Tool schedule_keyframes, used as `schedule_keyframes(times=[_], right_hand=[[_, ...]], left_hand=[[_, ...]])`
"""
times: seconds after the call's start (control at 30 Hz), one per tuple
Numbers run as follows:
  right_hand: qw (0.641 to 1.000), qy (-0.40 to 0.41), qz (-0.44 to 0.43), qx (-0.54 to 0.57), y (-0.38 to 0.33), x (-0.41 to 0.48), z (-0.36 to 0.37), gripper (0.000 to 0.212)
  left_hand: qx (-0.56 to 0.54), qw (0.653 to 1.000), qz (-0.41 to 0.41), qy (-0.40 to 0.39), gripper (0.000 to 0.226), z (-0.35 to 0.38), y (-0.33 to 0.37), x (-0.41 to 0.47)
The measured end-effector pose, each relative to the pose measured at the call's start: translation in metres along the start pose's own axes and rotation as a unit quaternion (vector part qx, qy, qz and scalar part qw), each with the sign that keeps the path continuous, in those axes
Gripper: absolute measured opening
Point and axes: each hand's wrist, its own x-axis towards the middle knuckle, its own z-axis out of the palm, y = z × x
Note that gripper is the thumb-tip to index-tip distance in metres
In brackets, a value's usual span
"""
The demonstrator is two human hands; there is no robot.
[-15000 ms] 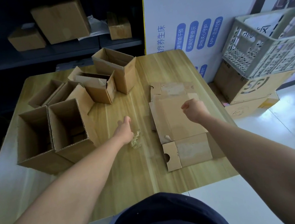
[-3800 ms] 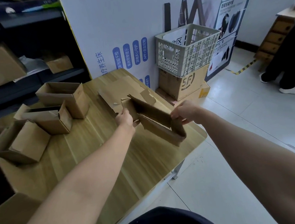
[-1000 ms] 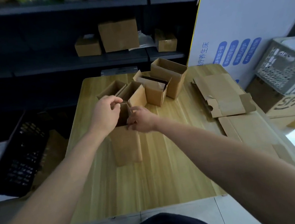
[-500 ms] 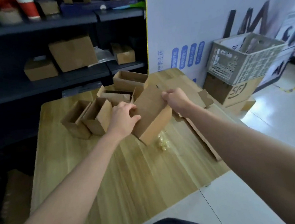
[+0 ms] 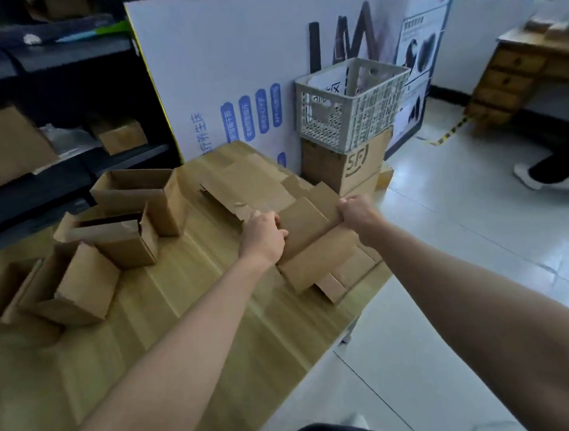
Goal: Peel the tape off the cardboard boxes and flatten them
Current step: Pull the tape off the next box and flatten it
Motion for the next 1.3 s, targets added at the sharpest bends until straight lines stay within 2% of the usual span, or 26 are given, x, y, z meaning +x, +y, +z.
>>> schedule_keyframes(times=[0.07,0.13,0.23,0.3,0.33,0.4,0.47,0.57,0.73,0.93,1.3], right_hand=[[0.999,-0.013,0.030,-0.002,0.016,0.008,-0.011,0.031],[0.998,-0.032,0.049,-0.034,0.032,0.016,-0.018,0.031],[0.979,-0.021,-0.014,-0.203,0.042,0.028,-0.023,0.031],[0.930,-0.055,-0.115,-0.344,0.037,0.034,-0.025,0.064],[0.894,-0.111,-0.157,-0.404,0.032,0.036,-0.025,0.081],[0.804,-0.201,-0.208,-0.519,0.022,0.038,-0.020,0.102],[0.743,-0.225,-0.225,-0.589,0.016,0.039,-0.014,0.112],[0.708,-0.217,-0.228,-0.633,0.006,0.040,-0.009,0.110],[0.695,-0.213,-0.214,-0.652,0.004,0.047,-0.004,0.110],[0.709,-0.224,-0.177,-0.645,0.006,0.050,-0.001,0.109],[0.711,-0.231,-0.162,-0.644,0.006,0.050,0.004,0.110]], left_hand=[[0.014,1.000,0.006,-0.022,0.030,0.015,0.004,0.005],[0.020,0.999,0.006,-0.046,0.031,0.029,0.005,0.007],[0.017,0.998,0.007,-0.059,0.035,0.041,0.005,0.008],[0.017,0.998,0.009,-0.055,0.036,0.044,0.009,0.009],[0.015,0.998,0.007,-0.052,0.035,0.044,0.010,0.009],[0.011,0.999,0.001,-0.047,0.033,0.044,0.012,0.010],[0.008,0.999,0.000,-0.044,0.030,0.043,0.011,0.010],[0.005,0.999,-0.010,-0.041,0.024,0.043,0.011,0.011],[0.009,0.999,-0.016,-0.036,0.008,0.050,0.015,0.006],[-0.007,1.000,0.001,0.011,0.012,0.051,0.004,0.001],[-0.004,1.000,-0.002,0.024,0.011,0.051,-0.004,-0.001]])
